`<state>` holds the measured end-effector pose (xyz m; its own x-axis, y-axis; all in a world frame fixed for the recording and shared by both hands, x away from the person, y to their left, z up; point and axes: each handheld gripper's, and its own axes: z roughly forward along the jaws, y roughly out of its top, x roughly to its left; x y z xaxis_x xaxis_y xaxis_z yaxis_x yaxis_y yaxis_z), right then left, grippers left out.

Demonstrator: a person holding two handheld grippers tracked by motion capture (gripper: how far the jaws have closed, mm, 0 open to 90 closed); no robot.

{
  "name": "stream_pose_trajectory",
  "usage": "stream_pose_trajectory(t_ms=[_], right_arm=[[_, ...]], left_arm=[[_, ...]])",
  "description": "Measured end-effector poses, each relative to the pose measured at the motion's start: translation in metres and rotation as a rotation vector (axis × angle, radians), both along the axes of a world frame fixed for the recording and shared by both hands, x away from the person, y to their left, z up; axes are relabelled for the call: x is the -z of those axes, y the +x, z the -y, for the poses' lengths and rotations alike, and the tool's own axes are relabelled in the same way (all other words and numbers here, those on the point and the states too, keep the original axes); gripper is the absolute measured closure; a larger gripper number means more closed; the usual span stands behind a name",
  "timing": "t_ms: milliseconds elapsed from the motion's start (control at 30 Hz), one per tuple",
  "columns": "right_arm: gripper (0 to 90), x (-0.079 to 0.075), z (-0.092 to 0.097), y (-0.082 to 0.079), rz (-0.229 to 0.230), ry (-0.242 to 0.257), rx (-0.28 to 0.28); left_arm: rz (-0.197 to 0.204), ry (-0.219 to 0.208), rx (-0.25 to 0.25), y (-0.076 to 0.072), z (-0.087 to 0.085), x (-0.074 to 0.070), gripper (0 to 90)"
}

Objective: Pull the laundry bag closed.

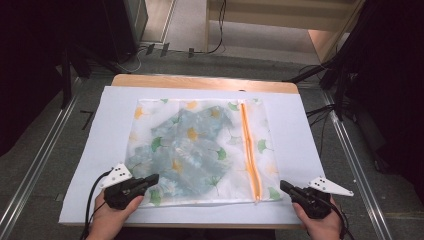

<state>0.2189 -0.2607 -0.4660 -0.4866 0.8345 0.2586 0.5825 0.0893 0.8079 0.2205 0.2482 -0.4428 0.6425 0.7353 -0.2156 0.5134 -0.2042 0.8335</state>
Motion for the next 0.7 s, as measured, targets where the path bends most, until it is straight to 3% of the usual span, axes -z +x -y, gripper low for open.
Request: stream_pose_trajectory(t_ms=[233,500,567,633,700], right_arm=[[90.0,0.006,-0.011,0.002,-0.033,-0.014,-0.03],[90.0,0.016,-0.023,0.007,-0.041,-0.043,-0.046],[90.0,0.018,-0.025,0.008,-0.047,-0.053,-0.057],[90.0,0.019,-0.026,0.008,-0.053,-0.053,-0.062],[90.0,0.021,-0.027,0.008,-0.054,-0.069,-0.073]], left_arm=[[-0.013,0.017,0.065,0.005,0.038,0.007,87.8],[-0.036,0.039,0.124,0.005,0.083,0.017,86.2],[-0.032,0.044,0.132,0.006,0.095,0.019,86.1],[-0.014,0.079,0.126,0.007,0.109,0.022,86.6],[-0.016,0.074,0.125,0.008,0.121,0.024,87.6]])
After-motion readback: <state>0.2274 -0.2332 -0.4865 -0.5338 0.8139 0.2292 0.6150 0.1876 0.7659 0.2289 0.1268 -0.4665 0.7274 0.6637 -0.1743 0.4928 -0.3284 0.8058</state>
